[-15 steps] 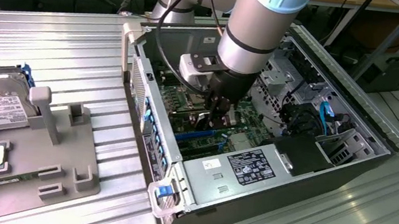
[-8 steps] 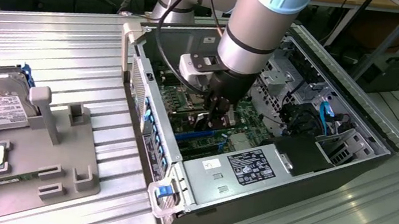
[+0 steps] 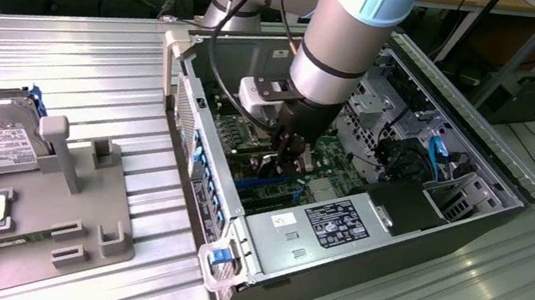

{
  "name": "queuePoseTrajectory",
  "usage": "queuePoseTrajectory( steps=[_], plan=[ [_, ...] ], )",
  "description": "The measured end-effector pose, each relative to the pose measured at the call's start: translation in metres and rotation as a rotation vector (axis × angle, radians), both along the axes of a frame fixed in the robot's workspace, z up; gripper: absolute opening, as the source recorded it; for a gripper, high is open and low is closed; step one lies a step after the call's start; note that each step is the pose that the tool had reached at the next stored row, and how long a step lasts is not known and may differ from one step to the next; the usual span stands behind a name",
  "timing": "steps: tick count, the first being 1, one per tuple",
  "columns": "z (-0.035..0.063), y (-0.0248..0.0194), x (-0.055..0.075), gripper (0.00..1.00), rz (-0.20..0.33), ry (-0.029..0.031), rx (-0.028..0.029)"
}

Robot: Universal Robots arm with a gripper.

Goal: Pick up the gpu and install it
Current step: 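Insert the gpu into the slot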

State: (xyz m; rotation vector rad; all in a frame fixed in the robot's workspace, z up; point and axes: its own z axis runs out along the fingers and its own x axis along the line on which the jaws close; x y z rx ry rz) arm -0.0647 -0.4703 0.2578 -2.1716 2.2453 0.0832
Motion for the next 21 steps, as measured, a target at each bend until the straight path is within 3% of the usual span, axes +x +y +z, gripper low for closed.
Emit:
queuePoseTrajectory(
  steps=[21],
  plan=[
    [-0.007, 0.0018, 0.0, 0.29, 0.0, 0.0013, -0.0001]
  ],
)
